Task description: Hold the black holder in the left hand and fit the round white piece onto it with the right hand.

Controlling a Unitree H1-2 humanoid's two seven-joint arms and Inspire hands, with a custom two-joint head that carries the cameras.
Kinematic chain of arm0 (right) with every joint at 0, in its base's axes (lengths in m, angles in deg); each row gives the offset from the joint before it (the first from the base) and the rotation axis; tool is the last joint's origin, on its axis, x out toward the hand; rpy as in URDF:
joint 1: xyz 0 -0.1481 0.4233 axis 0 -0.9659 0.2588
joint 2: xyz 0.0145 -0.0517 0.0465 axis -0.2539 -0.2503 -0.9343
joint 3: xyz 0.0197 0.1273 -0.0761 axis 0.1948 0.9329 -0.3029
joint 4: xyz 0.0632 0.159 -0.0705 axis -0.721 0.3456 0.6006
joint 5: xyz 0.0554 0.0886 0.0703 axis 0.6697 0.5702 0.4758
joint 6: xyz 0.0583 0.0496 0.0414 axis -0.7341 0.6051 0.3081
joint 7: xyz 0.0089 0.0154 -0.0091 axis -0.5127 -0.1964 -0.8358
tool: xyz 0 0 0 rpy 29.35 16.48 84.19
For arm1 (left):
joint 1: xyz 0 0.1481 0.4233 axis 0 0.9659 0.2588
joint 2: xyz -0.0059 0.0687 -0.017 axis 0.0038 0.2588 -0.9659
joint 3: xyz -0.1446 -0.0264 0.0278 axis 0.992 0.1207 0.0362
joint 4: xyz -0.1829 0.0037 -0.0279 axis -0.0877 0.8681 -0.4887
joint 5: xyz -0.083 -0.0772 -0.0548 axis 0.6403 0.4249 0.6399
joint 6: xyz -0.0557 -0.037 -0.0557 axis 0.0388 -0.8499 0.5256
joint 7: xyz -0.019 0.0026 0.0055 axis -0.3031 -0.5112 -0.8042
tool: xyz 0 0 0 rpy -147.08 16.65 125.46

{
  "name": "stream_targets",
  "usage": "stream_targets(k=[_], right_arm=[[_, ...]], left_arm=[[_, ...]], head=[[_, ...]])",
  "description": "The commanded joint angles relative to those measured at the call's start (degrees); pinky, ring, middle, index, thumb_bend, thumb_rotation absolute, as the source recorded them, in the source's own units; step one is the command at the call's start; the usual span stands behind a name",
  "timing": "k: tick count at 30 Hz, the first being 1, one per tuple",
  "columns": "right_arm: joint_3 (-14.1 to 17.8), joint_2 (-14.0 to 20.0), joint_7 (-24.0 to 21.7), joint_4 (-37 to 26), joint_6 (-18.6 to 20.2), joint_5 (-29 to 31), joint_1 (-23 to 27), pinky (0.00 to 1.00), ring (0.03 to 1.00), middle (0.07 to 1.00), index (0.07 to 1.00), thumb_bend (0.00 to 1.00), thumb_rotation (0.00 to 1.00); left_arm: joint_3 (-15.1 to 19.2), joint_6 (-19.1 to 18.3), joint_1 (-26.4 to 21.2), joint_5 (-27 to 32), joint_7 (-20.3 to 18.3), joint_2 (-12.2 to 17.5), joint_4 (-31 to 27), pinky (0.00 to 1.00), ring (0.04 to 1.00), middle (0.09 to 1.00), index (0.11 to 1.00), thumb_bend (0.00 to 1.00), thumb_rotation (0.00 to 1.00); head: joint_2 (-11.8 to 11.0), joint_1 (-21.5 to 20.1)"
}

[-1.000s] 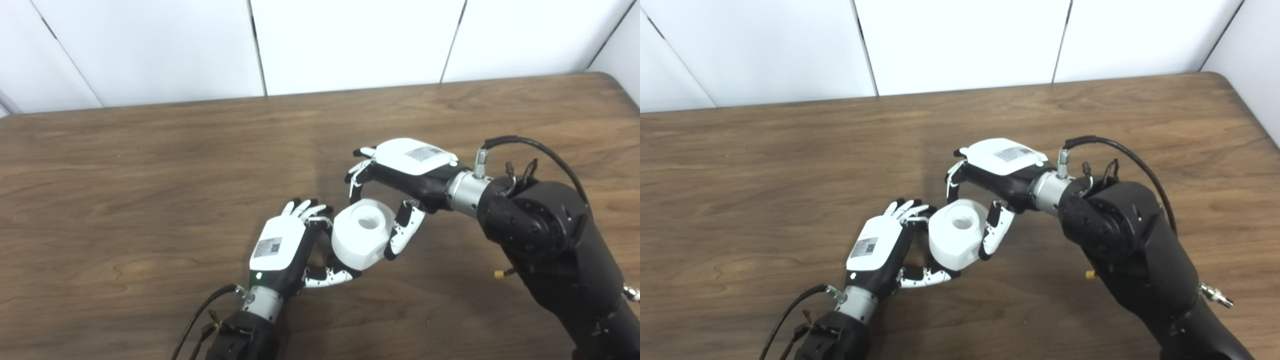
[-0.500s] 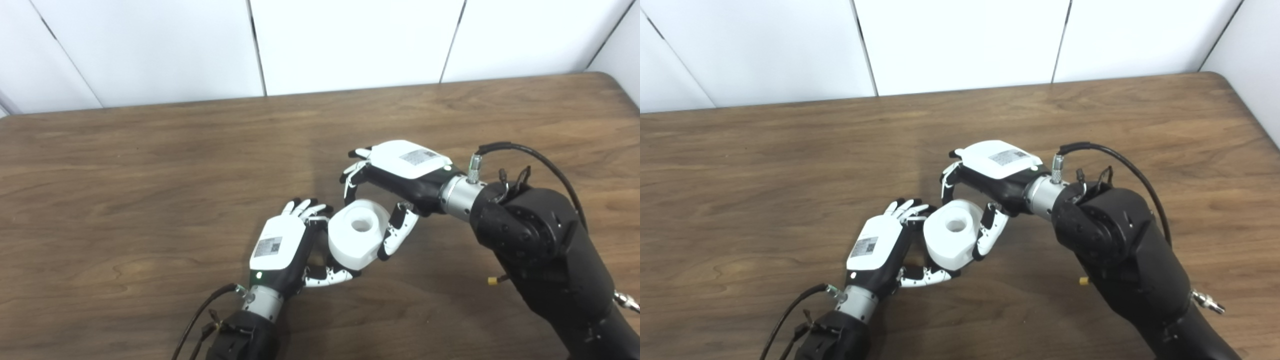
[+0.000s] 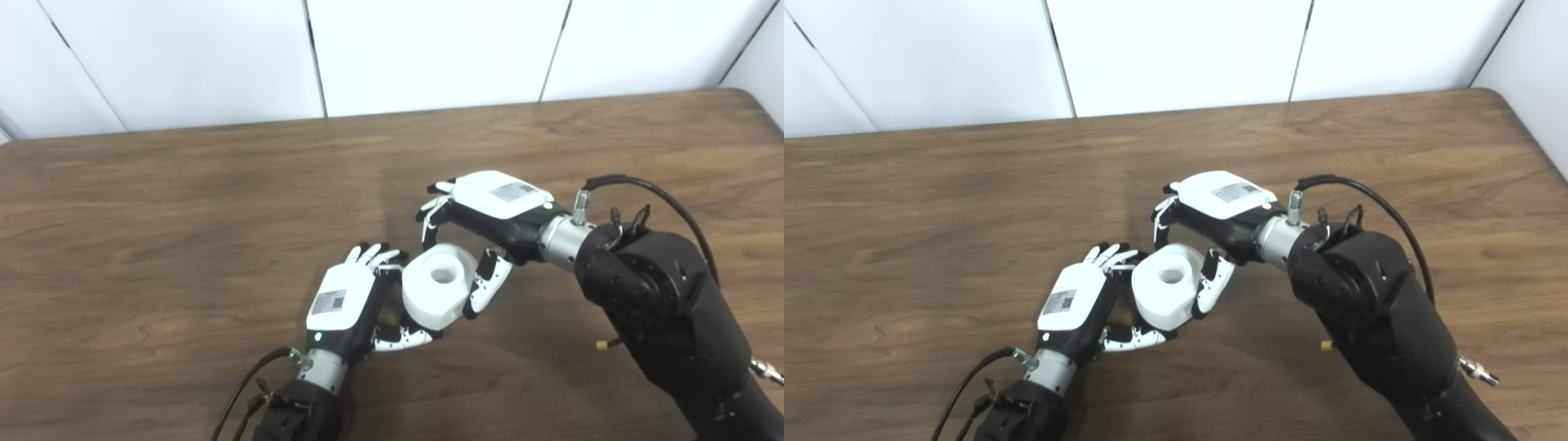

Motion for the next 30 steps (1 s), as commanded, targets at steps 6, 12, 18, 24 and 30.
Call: stream_targets(k=[6,12,18,24,30], right_arm=[[-0.34,1.27,-2.52,-0.94,-1.16,-0.14,1.94,1.0,0.983,0.869,0.62,0.93,0.21],[-0.14,1.21,-2.41,-1.09,-1.59,-0.01,1.96,1.0,0.979,0.871,0.645,0.98,0.24],[-0.24,1.21,-2.63,-0.9,-1.74,-0.47,2.24,1.0,0.989,0.877,0.672,1.0,0.26],[-0.15,1.36,-3.33,-1.09,-1.6,-1.0,2.39,1.0,1.0,0.922,0.772,1.0,0.29],[-0.21,1.26,-4.52,-1.28,-1.89,-2.26,2.64,1.0,1.0,0.957,0.836,1.0,0.33]], left_arm=[[-1.11,-1.01,0.02,-1.46,-2.9,-0.33,1.61,0.99,0.928,0.841,0.486,0.52,0.06],[-1.18,-0.98,-0.1,-1.47,-3.26,-0.25,1.59,1.0,0.936,0.846,0.487,0.52,0.06],[-1.12,-1.13,-0.22,-1.48,-3.5,-0.22,1.64,1.0,0.936,0.847,0.487,0.52,0.06],[-1.1,-0.87,-0.49,-1.41,-3.2,-0.21,2.14,1.0,0.93,0.843,0.487,0.52,0.06],[-1.13,-1.02,-0.63,-1.4,-3.44,-0.22,2.32,1.0,0.931,0.843,0.487,0.52,0.06]], head=[[0.06,-0.04],[-0.02,-0.03],[-0.21,-0.18],[-0.3,-0.23],[-0.38,-0.21]])
